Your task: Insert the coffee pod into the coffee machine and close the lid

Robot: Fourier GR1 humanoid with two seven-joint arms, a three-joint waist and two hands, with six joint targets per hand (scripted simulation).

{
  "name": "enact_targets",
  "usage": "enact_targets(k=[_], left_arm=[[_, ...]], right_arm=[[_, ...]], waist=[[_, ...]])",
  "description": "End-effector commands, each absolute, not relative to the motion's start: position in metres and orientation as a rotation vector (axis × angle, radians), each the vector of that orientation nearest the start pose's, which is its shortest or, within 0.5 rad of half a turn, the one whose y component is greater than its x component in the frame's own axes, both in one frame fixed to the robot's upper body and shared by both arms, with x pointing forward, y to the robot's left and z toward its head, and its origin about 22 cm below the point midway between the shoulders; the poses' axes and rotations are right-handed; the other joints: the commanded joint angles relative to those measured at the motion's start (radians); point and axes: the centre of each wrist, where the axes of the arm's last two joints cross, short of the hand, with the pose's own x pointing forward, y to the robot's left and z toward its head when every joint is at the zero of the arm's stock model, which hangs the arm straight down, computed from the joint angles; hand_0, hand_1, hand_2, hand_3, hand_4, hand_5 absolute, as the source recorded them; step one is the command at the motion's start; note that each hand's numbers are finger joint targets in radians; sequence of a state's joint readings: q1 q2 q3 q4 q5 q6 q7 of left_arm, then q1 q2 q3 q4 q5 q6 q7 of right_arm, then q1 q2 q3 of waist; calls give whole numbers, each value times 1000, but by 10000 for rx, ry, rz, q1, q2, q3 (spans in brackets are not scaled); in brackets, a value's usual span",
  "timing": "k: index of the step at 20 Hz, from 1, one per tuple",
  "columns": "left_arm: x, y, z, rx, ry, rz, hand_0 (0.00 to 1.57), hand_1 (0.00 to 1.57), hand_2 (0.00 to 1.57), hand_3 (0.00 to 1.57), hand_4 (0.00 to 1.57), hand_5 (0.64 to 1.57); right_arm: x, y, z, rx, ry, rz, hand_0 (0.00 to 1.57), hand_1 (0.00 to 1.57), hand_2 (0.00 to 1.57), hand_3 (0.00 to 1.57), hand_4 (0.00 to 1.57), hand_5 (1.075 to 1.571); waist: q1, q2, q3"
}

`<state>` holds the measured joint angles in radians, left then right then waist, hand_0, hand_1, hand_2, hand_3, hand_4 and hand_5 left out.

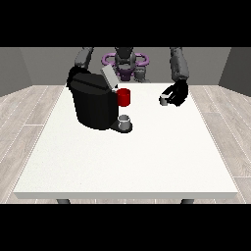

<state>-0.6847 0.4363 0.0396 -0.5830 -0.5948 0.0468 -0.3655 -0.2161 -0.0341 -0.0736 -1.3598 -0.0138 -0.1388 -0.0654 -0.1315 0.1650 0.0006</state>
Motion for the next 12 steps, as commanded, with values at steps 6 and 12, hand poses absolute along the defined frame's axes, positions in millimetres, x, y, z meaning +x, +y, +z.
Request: enact_targets(k=[6,12], left_arm=[[424,305,99,6024,-15800,-9627,1256,1256,1331,1292,545,1571],[428,299,102,6153,-15387,-9347,1255,1255,1332,1288,556,1571]], right_arm=[[299,-216,-16,-1074,-15762,-1272,0,0,0,0,505,1571],[298,-207,-2,-686,-15508,-473,0,0,0,0,443,1571]], waist=[[61,-297,-3],[-496,-822,-8]])
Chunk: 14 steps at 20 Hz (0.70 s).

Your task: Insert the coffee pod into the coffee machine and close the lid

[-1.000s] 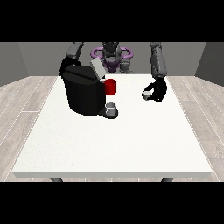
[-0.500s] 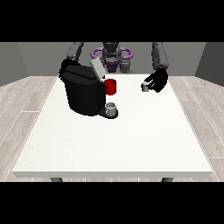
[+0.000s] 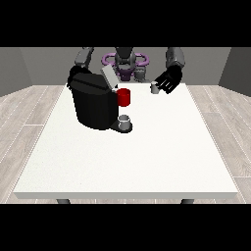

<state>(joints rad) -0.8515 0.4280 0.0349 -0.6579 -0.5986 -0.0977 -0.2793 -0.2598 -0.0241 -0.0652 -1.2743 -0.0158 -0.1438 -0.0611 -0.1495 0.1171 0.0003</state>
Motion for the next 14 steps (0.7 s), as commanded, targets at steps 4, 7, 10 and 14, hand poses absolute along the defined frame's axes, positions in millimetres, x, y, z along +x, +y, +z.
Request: enact_targets(k=[4,7,10,14], left_arm=[[438,281,128,5971,-15763,-9249,1272,1272,1342,1293,548,1571],[443,276,149,6425,-16086,-9084,1011,1011,1199,1224,543,1571],[448,300,187,6787,-16432,-8441,1248,1248,1292,1237,515,1571],[456,273,214,6915,-16374,-8254,1239,1239,1262,1198,476,1571]], right_arm=[[308,-227,-1,-579,-15955,-305,0,0,0,0,492,1571],[298,-215,-15,-350,-15823,-508,0,0,0,0,475,1571],[313,-205,16,-17,-16378,-166,0,0,0,0,495,1571],[316,-200,19,99,-16438,-85,0,0,0,0,521,1571]], waist=[[-350,62,-2],[-504,-6,-2],[-906,479,-5],[-1111,369,-1]])
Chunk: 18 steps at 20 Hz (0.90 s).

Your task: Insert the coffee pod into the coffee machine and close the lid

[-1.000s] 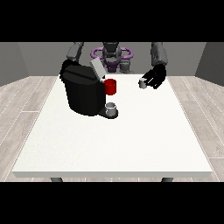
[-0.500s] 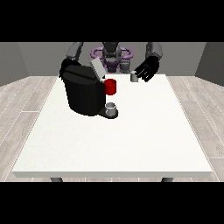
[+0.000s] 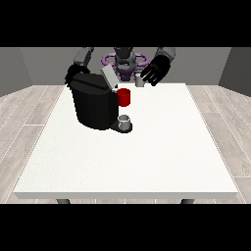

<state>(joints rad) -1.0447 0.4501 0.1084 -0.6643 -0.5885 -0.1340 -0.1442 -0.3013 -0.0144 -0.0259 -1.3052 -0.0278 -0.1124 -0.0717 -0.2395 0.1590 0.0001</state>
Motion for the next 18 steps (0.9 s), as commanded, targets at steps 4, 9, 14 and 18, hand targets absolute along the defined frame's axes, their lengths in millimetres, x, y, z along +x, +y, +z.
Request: enact_targets(k=[4,9,14,18], left_arm=[[457,260,201,6915,-16737,-8461,1264,1264,1319,1251,516,1571],[457,282,225,7551,-17069,-8156,1281,1281,1306,1226,501,1571],[459,275,239,6932,-16832,-8569,1307,1307,1328,1239,487,1571],[456,301,227,7263,-16654,-8035,1305,1305,1326,1229,500,1571]], right_arm=[[307,-190,18,-141,-16695,368,0,0,0,0,492,1571],[317,-186,48,-206,-17488,-18,0,0,0,0,514,1571],[316,-185,39,-620,-17188,-196,0,0,0,0,520,1571],[305,-198,43,-339,-17383,103,0,0,0,0,526,1571]], waist=[[-485,213,0],[-660,821,-1],[-428,636,0],[-1030,861,-4]])
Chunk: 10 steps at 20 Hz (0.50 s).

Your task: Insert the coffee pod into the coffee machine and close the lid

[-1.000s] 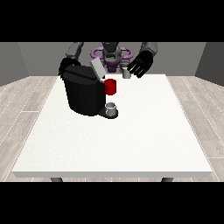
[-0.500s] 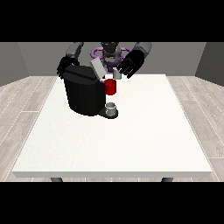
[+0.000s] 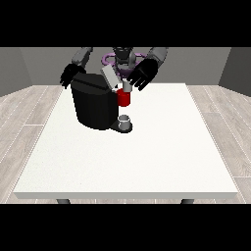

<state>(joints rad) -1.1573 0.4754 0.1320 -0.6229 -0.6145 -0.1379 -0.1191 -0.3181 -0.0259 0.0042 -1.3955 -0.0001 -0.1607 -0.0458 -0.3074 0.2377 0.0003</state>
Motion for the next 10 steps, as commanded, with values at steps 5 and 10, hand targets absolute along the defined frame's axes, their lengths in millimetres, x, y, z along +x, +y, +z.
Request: enact_targets(k=[5,10], left_arm=[[461,265,222,6798,-16915,-8851,1260,1260,1298,1208,511,1571],[462,249,216,7119,-16754,-8904,1185,1185,1264,1195,497,1571]], right_arm=[[312,-209,34,-691,-17168,-378,0,0,0,0,517,1571],[316,-212,38,-531,-16790,-365,0,0,0,0,499,1571]], waist=[[97,78,-1],[157,-128,-1]])
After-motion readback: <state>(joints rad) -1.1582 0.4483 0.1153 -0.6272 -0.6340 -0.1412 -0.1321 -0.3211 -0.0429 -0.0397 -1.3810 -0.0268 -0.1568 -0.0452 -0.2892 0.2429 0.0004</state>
